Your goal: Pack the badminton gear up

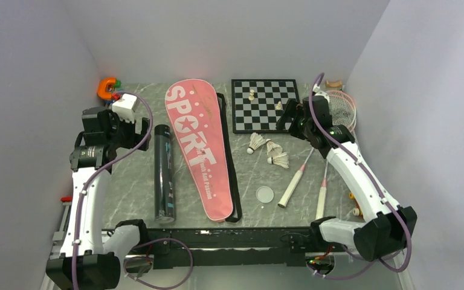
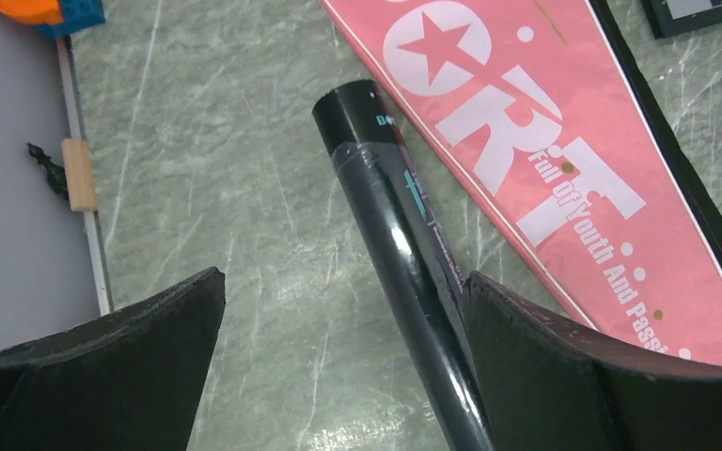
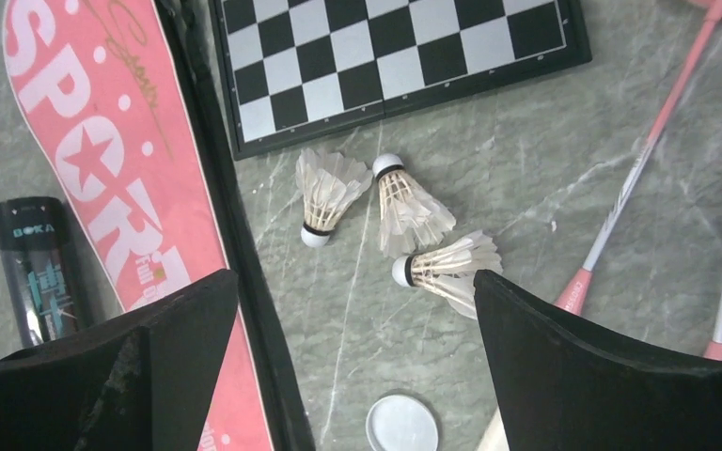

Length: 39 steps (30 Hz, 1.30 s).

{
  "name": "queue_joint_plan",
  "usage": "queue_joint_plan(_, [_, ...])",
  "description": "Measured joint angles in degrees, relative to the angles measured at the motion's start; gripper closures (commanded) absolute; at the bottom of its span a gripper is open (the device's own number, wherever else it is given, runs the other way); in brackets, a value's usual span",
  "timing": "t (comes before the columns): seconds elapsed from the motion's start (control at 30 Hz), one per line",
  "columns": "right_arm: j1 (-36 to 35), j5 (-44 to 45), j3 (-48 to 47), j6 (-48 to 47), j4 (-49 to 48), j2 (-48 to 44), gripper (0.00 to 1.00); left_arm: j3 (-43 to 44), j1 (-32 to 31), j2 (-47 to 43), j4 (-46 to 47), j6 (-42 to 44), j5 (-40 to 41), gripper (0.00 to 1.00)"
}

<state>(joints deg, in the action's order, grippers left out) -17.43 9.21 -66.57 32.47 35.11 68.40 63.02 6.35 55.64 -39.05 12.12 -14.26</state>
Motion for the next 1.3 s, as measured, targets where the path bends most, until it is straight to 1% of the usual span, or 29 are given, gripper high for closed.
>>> queue_joint_plan(0.2, [0.1, -3.7, 0.1, 0.2, -0.1, 3.7, 0.00, -2.4, 0.0, 2.8, 0.1, -0.7, -0.4, 0.01])
queue_joint_plan(0.47, [0.1, -3.2, 0.1, -1.0, -0.1, 5.5, 0.00, -6.9, -0.4, 12.3, 1.5, -1.8, -0.4, 0.01])
queue_joint_plan(0.73, [-1.1, -1.8, 0.5, -1.4, -0.5, 6.0, 0.00, -7.5, -3.8, 21.1, 2.3, -4.0, -0.5, 0.01])
queue_joint_plan(1.0, [-3.8, 0.7, 0.5, -1.8, -0.6, 7.6, 0.00, -10.2, -8.3, 25.9, 4.9, -4.3, -0.1, 0.00])
queue_joint_plan(1.17, [-5.0, 1.5, 0.5, -1.9, -0.5, 9.2, 0.00, -10.8, -8.7, 30.7, 6.6, -4.4, 0.8, 0.01])
queue_joint_plan(1.2, [-5.2, 1.6, 0.5, -1.9, -0.5, 9.2, 0.00, -10.8, -8.7, 31.5, 7.1, -4.4, 1.0, 0.01])
queue_joint_plan(1.3, [-5.6, 2.1, 0.5, -1.9, -0.6, 9.2, 0.00, -10.8, -8.7, 33.3, 8.3, -4.3, 1.5, 0.13])
